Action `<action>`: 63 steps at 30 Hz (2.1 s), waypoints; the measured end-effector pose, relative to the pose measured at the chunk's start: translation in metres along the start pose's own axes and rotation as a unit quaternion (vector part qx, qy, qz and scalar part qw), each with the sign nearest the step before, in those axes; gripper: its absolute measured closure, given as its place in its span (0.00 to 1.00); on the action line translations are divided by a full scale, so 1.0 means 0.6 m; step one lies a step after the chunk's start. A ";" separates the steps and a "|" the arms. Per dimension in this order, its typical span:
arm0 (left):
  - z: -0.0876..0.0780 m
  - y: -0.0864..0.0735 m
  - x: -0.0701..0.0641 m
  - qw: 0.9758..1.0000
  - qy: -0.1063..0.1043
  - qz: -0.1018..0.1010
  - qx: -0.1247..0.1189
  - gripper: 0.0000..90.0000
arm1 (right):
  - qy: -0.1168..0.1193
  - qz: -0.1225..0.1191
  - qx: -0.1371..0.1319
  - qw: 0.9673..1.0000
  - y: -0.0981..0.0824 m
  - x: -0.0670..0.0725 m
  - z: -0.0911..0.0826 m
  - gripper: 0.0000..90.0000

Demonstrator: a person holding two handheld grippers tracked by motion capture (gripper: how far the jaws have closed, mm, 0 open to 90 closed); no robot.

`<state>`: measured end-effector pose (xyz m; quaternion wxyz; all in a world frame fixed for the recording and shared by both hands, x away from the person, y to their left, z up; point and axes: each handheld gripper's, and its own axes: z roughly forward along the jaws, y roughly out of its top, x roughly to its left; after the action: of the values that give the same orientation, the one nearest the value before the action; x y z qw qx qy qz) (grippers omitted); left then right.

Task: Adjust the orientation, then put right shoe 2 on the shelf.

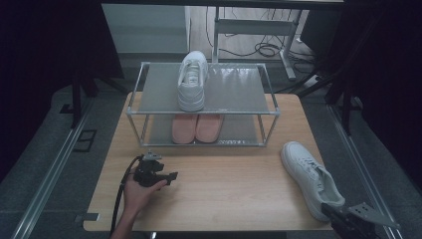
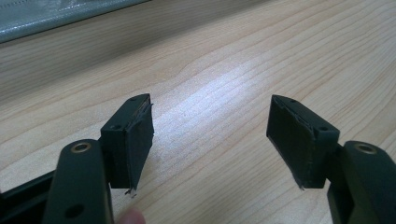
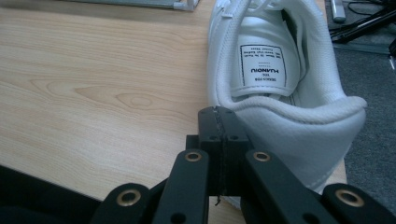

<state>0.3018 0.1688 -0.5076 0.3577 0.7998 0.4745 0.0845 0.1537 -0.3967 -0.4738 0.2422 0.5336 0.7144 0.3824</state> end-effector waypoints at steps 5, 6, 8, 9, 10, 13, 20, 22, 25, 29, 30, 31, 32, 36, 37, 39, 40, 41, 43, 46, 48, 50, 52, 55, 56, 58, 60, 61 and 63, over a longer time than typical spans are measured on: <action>-0.001 0.000 0.001 1.000 -0.001 -0.001 -0.001 0.36 | -0.023 -0.010 0.003 1.000 0.003 -0.001 0.004 1.00; -0.001 0.000 0.002 1.000 -0.001 -0.001 -0.001 0.36 | -0.030 -0.009 0.005 0.999 0.002 -0.003 0.006 1.00; -0.001 0.000 0.002 1.000 0.000 -0.002 -0.001 0.36 | -0.020 0.001 0.005 1.000 0.002 -0.007 0.009 1.00; -0.001 0.000 0.002 1.000 0.001 -0.002 -0.001 0.36 | -0.019 -0.001 0.005 1.000 0.002 -0.006 0.010 1.00; -0.001 0.000 0.002 1.000 0.000 -0.001 -0.001 0.36 | -0.018 -0.003 0.004 1.000 0.004 -0.005 0.010 1.00; -0.002 0.000 0.001 1.000 0.000 -0.002 -0.001 0.36 | -0.001 -0.002 -0.010 1.000 0.015 -0.001 0.004 1.00; -0.003 0.000 0.001 1.000 0.000 -0.003 -0.003 0.36 | 0.006 -0.028 -0.038 0.999 0.072 -0.009 -0.013 1.00; -0.003 0.000 0.002 1.000 0.001 -0.003 -0.003 0.36 | 0.010 -0.029 -0.041 0.999 0.089 -0.019 -0.010 1.00; -0.004 0.000 0.003 1.000 0.000 -0.002 -0.003 0.36 | 0.012 -0.035 -0.035 0.999 0.109 -0.035 0.001 0.99; -0.005 0.000 0.004 1.000 0.001 -0.003 -0.003 0.36 | 0.020 -0.028 -0.030 0.999 0.126 -0.055 0.018 0.97; -0.005 -0.001 0.004 1.000 0.001 -0.004 -0.003 0.36 | 0.023 -0.026 -0.030 0.999 0.130 -0.061 0.023 0.95; -0.005 -0.001 0.004 1.000 0.001 -0.005 -0.003 0.36 | 0.024 -0.023 -0.029 0.999 0.133 -0.065 0.026 0.91; -0.006 -0.001 0.004 1.000 0.001 -0.004 -0.003 0.36 | 0.026 -0.023 -0.028 0.999 0.136 -0.068 0.029 0.87; -0.007 -0.001 0.004 1.000 0.001 -0.004 -0.004 0.36 | 0.033 -0.025 -0.020 0.999 0.142 -0.078 0.039 0.74; -0.006 -0.001 0.004 1.000 0.000 -0.004 -0.004 0.36 | 0.033 -0.023 -0.019 0.999 0.143 -0.079 0.040 0.72; -0.005 -0.001 0.004 1.000 -0.001 -0.006 -0.001 0.36 | 0.032 -0.022 -0.015 0.999 0.142 -0.082 0.044 0.67; -0.005 -0.001 0.004 1.000 -0.002 -0.006 0.000 0.36 | 0.033 -0.021 -0.013 0.999 0.142 -0.084 0.046 0.66; -0.004 -0.001 0.003 1.000 -0.002 -0.006 0.000 0.36 | 0.032 -0.020 -0.009 0.999 0.141 -0.087 0.047 0.65; -0.004 0.000 0.002 1.000 -0.003 -0.004 0.000 0.36 | 0.031 -0.019 -0.003 0.999 0.140 -0.091 0.052 0.63; -0.003 0.000 0.001 1.000 -0.004 -0.001 0.000 0.36 | 0.027 -0.019 0.006 0.999 0.137 -0.098 0.059 0.62; -0.005 0.000 0.001 1.000 -0.003 -0.004 0.000 0.36 | 0.028 -0.015 0.009 0.999 0.134 -0.105 0.061 0.61; -0.005 0.000 0.002 1.000 -0.003 -0.005 -0.001 0.36 | 0.025 -0.011 0.013 1.000 0.132 -0.110 0.065 0.61; -0.004 -0.001 0.002 1.000 -0.002 -0.004 0.000 0.36 | 0.024 -0.010 0.019 0.999 0.130 -0.115 0.068 0.60; -0.002 -0.001 0.002 1.000 -0.004 -0.001 0.001 0.36 | 0.023 -0.010 0.028 0.999 0.127 -0.119 0.074 0.60; -0.002 -0.001 0.001 1.000 -0.004 -0.003 0.002 0.36 | 0.022 -0.012 0.032 0.999 0.126 -0.120 0.077 0.60; -0.001 -0.001 0.001 1.000 -0.003 -0.004 0.002 0.36 | 0.019 -0.014 0.038 0.999 0.125 -0.122 0.082 0.60; -0.002 -0.001 0.000 1.000 -0.004 -0.004 0.001 0.36 | 0.018 -0.016 0.043 0.999 0.125 -0.121 0.086 0.60; -0.002 -0.001 0.000 1.000 -0.004 -0.004 0.001 0.36 | 0.016 -0.019 0.046 0.999 0.126 -0.120 0.089 0.60; -0.002 -0.001 0.001 1.000 -0.003 -0.004 0.001 0.36 | 0.010 -0.025 0.053 0.998 0.126 -0.119 0.095 0.60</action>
<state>0.3011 0.1699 -0.5069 0.3584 0.7986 0.4769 0.0796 0.2628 -0.4377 -0.4508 0.2158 0.5236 0.7493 0.3433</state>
